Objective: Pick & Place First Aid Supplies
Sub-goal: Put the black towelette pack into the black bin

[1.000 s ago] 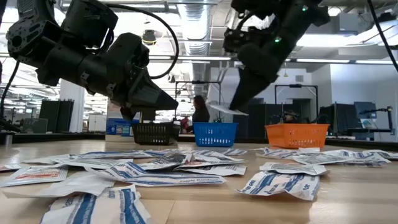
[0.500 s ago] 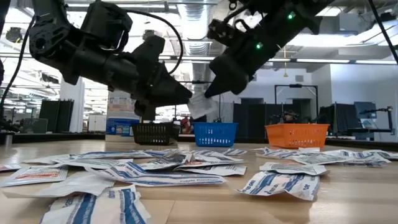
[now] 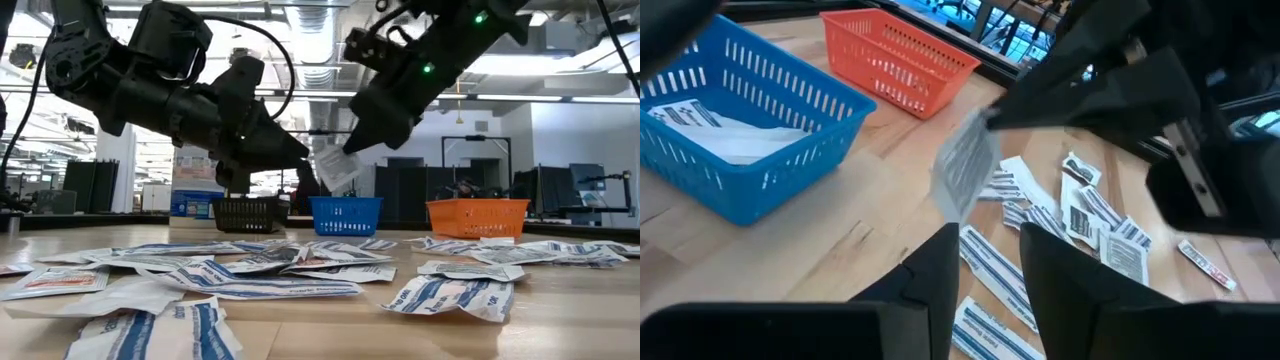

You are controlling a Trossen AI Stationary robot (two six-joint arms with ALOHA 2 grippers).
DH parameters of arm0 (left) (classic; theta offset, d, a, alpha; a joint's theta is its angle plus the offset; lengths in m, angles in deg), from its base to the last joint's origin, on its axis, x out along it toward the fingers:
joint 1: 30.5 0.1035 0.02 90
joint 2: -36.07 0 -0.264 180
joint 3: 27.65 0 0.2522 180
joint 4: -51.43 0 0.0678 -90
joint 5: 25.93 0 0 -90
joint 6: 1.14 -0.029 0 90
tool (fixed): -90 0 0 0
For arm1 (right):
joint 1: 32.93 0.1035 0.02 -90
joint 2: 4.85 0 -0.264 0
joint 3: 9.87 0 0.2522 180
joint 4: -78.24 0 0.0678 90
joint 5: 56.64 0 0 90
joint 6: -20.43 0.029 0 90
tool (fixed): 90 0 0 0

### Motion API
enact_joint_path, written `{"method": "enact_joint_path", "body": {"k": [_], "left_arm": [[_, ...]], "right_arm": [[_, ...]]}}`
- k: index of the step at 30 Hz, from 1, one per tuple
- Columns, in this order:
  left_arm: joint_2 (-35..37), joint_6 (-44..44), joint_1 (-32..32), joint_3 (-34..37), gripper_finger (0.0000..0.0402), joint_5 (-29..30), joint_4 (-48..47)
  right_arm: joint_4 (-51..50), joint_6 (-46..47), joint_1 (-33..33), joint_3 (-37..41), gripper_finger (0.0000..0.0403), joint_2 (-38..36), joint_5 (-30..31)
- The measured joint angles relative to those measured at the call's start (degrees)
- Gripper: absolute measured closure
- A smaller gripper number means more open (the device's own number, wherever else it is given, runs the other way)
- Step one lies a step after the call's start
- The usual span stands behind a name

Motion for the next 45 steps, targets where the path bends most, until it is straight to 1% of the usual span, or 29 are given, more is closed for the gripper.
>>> {"method": "enact_joint_path", "body": {"k": [2, 6, 8, 12, 19, 22, 24, 27, 28, 31, 34, 41, 45], "left_arm": [[0.00, 0.00, 0.04, 0.00, 0.0293, 0.02, 0.02], [0.00, -1.74, 0.04, 0.00, 0.0293, 0.02, 0.04], [0.00, -1.77, 0.03, 0.00, 0.0293, -0.14, 0.07], [0.00, -1.90, 0.02, 0.00, 0.0295, -2.19, 0.30], [0.00, -4.81, -0.05, 0.00, 0.0297, -2.32, 0.46], [0.00, -5.26, -0.07, 0.00, 0.0313, -2.34, 0.47], [0.00, -6.25, -0.07, 0.00, 0.0336, -2.33, 0.47], [0.00, -6.43, -0.07, 0.00, 0.0383, -2.32, 0.57], [0.00, -6.45, -0.07, -0.02, 0.0391, -2.34, 0.57], [0.00, -6.45, -0.07, -0.02, 0.0392, -2.37, 0.50], [0.00, -6.18, -0.07, -0.02, 0.0393, -2.36, 0.45], [0.00, -5.72, -0.07, 0.00, 0.0393, -2.07, -0.24], [0.33, -7.54, 1.09, 0.00, 0.0393, 2.97, -1.38]], "right_arm": [[-0.94, 2.47, -0.01, 0.00, 0.0403, -0.96, -1.35], [2.34, 3.77, -0.22, 0.00, 0.0403, -1.75, -10.29], [3.95, 3.08, -0.53, 0.00, 0.0403, -1.75, -13.18], [4.46, 2.43, -1.63, 0.00, 0.0403, -1.75, -14.12], [7.29, 0.64, -4.14, 0.00, 0.0403, -1.75, -16.54], [7.81, 0.60, -5.07, 0.00, 0.0403, -1.75, -19.25], [7.84, 0.39, -5.55, 0.00, 0.0403, -1.75, -20.87], [7.58, 0.33, -6.07, 0.00, 0.0403, -1.75, -21.23], [7.40, 0.29, -6.26, 0.00, 0.0403, -1.75, -21.23], [7.01, 0.16, -6.26, 0.00, 0.0402, -1.75, -21.00], [5.93, 0.16, -6.19, 0.00, 0.0390, -1.75, -20.75], [1.83, 0.88, -6.19, 0.00, 0.0330, -1.71, -20.16], [-1.95, 5.11, -6.19, 0.00, 0.0303, -1.71, -19.26]]}}
